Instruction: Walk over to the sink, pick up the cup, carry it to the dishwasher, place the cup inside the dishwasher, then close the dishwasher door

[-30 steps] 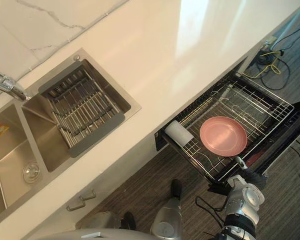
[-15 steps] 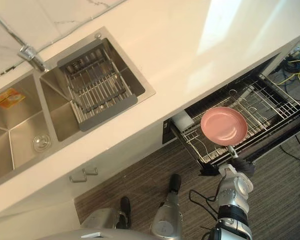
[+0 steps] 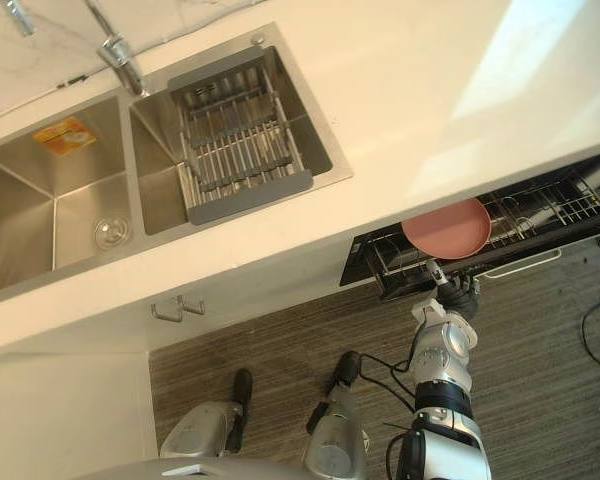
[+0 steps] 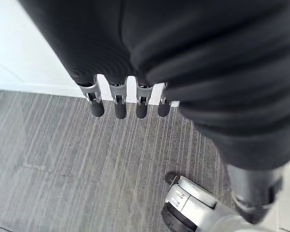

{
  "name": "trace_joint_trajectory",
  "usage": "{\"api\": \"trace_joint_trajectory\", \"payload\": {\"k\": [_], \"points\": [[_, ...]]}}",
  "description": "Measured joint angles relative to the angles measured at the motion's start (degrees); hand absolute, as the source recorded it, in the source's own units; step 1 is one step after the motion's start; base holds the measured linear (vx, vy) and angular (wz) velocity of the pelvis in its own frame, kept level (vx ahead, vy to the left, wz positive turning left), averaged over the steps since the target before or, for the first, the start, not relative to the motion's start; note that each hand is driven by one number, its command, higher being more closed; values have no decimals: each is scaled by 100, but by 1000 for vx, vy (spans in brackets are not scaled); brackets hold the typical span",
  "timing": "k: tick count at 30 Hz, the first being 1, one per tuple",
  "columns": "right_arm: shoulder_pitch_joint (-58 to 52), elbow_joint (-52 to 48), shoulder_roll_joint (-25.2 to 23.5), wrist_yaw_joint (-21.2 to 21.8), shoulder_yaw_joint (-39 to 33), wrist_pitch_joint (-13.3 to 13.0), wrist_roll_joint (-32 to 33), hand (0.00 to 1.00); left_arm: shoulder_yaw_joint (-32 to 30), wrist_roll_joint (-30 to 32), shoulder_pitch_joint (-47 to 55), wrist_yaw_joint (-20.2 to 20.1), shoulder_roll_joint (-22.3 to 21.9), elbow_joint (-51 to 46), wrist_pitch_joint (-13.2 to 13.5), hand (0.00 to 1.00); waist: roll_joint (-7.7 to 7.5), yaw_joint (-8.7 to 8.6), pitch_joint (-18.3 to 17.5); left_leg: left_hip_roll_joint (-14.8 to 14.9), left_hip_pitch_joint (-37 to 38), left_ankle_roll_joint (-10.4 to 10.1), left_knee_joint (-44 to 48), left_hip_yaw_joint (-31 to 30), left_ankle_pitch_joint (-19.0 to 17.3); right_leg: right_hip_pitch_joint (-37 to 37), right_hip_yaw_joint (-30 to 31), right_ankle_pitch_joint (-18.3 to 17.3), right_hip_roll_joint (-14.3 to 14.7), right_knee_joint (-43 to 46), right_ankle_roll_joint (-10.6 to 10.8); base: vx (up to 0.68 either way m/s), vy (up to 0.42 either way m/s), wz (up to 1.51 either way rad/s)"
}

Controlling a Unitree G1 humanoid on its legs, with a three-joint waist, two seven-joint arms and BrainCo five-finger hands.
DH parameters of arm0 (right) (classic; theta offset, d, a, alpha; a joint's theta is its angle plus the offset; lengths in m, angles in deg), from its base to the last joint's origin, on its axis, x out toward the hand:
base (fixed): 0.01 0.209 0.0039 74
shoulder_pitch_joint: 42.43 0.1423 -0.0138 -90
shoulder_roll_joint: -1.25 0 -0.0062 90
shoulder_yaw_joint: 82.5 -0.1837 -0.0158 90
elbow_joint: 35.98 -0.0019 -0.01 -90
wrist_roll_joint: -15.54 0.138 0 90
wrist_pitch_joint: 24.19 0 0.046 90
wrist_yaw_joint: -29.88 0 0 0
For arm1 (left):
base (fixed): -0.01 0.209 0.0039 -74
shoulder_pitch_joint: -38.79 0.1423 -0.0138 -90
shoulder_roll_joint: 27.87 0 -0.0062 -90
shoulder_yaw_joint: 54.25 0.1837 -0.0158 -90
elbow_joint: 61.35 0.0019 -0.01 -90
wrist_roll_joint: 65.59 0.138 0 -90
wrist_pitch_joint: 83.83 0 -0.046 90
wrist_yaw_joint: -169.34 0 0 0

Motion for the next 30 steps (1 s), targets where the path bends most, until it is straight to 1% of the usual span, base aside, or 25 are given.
{"api": "trace_joint_trajectory", "payload": {"k": [3,4,5,6,7,8,9,10,11,12,13,15,16,17,18,19,20,21,22,23,24,26,28,29,30], "points": [[508,426,109,-95,47,4,80,0,-95,-167,-43,83,5,-248,298,0,-105,124,78,13,-84,-25,3,-119,71,7,-129,38,13,0,-59,-28,-22,20],[607,499,126,-117,47,2,103,0,-115,-174,-75,88,12,-307,344,0,-134,163,109,19,-93,-31,7,-126,81,6,-134,46,19,0,-71,-47,-7,11],[791,619,201,-118,75,1,104,0,-115,-185,-133,88,21,-423,459,0,-199,244,193,29,-97,-29,17,-130,94,7,-135,59,28,-1,-89,-68,-6,5],[983,626,260,-118,181,5,108,0,-116,-219,-197,86,23,-570,557,0,-282,274,329,41,-110,-6,20,-145,100,4,-142,70,37,-2,-105,-79,-7,4],[1102,660,308,-118,269,14,117,0,-115,-240,-242,85,27,-639,609,0,-277,286,381,47,-126,-11,29,-153,107,-3,-142,72,44,-3,-109,-91,-13,7],[1373,812,384,-111,390,21,167,0,-114,-268,-361,81,69,-733,700,0,-372,306,529,76,-209,-31,50,-182,118,-62,-137,54,75,-6,-127,-90,-19,3],[1476,839,396,-113,423,20,251,0,-115,-297,-394,82,136,-776,727,0,-431,334,583,100,-263,-45,50,-193,133,-117,-133,49,98,-16,-120,-118,-45,6],[1563,854,442,-40,469,-5,275,0,-120,-374,-441,75,255,-871,770,0,-539,343,654,165,-418,-39,41,-254,179,-247,-124,-22,154,-41,-25,-111,-86,2],[1633,851,522,51,507,-12,277,0,-125,-513,-573,63,310,-876,786,0,-565,371,693,322,-574,-37,3,-299,223,-381,-100,-67,262,6,63,-99,-103,9],[1645,851,559,65,506,-12,283,0,-126,-578,-647,42,338,-889,795,0,-594,363,710,330,-633,-86,8,-311,262,-394,-78,8,298,3,5,-39,-90,14],[1677,852,636,146,603,-23,336,0,-109,-787,-796,-67,395,-965,852,0,-634,366,798,333,-650,-172,6,-360,329,-438,-65,89,341,-9,-140,-59,-79,12],[1878,853,678,236,768,-28,469,0,-35,-1044,-937,-241,394,-1124,875,0,-620,346,883,400,-808,-176,18,-387,372,-549,-78,27,419,-36,-136,-111,-79,-9],[2066,850,721,243,862,-31,521,0,113,-1198,-1032,-323,365,-1221,883,0,-474,387,908,616,-917,-75,-70,-447,408,-724,-70,-154,521,143,-78,-135,-124,-18],[2119,806,802,243,916,-105,552,0,270,-1269,-1123,-380,352,-1359,896,0,-336,393,915,715,-999,-101,-239,-411,454,-1185,375,-709,427,1504,-643,-107,-120,7],[2137,808,820,227,917,-189,557,0,356,-1353,-1155,-433,388,-1438,895,0,-334,376,948,711,-955,-65,-381,-448,543,-1143,441,-973,395,1524,-392,-41,-118,19],[2206,808,824,227,932,-212,558,0,388,-1408,-1159,-442,389,-1484,875,0,-300,387,987,720,-957,-45,-420,-511,610,-1115,392,-934,437,1396,-379,-63,-94,0],[2347,804,894,228,1070,-206,556,0,498,-1429,-1156,-466,385,-1478,780,0,-290,446,1010,630,-992,92,-419,-561,819,-1134,301,-791,447,1176,-421,-85,-64,-32],[2392,781,930,236,1198,-205,557,0,530,-1456,-1153,-482,391,-1490,704,0,-282,452,1032,508,-1041,195,-271,-491,762,-1088,223,-723,425,983,-359,-87,-30,-32],[2392,765,927,237,1231,-209,557,0,531,-1457,-1148,-484,389,-1497,700,0,-271,451,1029,502,-1072,258,-249,-471,732,-1065,193,-720,435,922,-356,-59,15,-25],[2374,675,913,237,1357,-215,559,0,536,-1461,-1139,-495,379,-1522,702,0,-177,505,1065,629,-1099,338,-231,-439,630,-1034,186,-639,485,1113,-375,-26,-28,6],[2192,539,868,168,1342,-277,548,0,544,-1491,-1149,-575,403,-1550,709,0,-150,477,1086,566,-998,258,-198,-426,607,-951,207,-760,430,1173,-445,-20,-19,10],[1879,205,728,176,1405,-311,393,0,559,-1618,-1106,-695,398,-1571,648,0,-146,478,1083,566,-963,315,-205,-444,644,-804,175,-663,510,890,-458,-5,-20,11],[1360,-324,381,162,1612,-362,-6,0,600,-1634,-1083,-812,383,-1495,533,0,-163,425,1071,548,-926,297,-176,-439,638,-646,170,-596,559,648,-371,1,17,-4],[927,-448,74,144,1765,-394,-236,0,617,-1638,-1062,-847,406,-1452,489,0,-196,362,1027,541,-831,271,-178,-425,637,-459,184,-533,599,461,-282,47,40,1],[394,-465,-282,74,1933,-386,-443,0,614,-1638,-1033,-858,428,-1396,473,0,-267,340,870,522,-760,170,-180,-408,630,-327,197,-480,608,307,-208,81,65,3]]}}
